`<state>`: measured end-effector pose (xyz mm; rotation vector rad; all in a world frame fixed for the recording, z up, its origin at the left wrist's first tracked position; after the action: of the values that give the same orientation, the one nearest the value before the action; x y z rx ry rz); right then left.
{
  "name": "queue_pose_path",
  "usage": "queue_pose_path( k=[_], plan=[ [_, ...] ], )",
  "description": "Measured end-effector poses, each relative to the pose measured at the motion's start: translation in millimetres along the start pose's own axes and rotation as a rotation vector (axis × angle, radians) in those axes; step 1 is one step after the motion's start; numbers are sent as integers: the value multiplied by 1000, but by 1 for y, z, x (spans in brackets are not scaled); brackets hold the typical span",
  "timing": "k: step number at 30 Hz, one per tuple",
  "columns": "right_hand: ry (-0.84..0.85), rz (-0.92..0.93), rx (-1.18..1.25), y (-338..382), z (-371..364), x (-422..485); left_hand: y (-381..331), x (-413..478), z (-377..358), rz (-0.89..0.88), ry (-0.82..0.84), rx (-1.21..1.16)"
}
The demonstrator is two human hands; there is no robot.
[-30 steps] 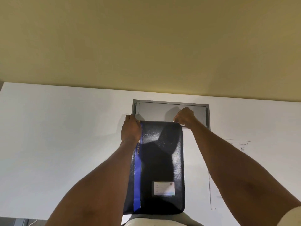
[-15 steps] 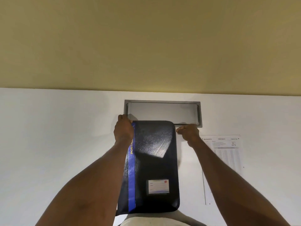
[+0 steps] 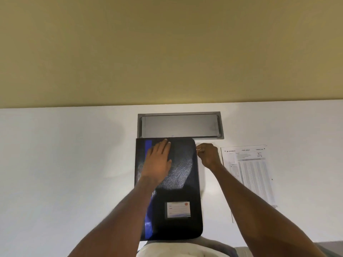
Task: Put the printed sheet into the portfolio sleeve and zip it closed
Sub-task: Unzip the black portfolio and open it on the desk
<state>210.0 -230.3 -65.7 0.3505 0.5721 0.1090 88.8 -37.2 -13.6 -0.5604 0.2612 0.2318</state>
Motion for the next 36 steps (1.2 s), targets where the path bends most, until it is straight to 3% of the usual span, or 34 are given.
queue_pose_path(
  k=[6,13,20,36],
  plan=[
    [-70,23,-115,10,9,-13,-46,-53,-72,-122,279,166],
    [-215,143,-343,21,12,-22,-20,-85,-111,167,290,113],
    [-333,299,-603,20,3,-47,-16,-83,-112,240,242,74],
    [-378,206,-373,-34,-36,-155,-17,-80,-112,240,210,6]
  ],
)
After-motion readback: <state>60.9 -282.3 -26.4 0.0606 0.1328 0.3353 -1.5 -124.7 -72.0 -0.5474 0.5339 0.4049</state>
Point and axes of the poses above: each hand's wrist, its own x-axis towards the middle knuckle, its own z-axis out of the back of the hand, y = z × x, the point moved 9 cm from there along x, towards the middle knuckle, and after that the axes turned 11 degrees about -x, right-handed, at the moved point
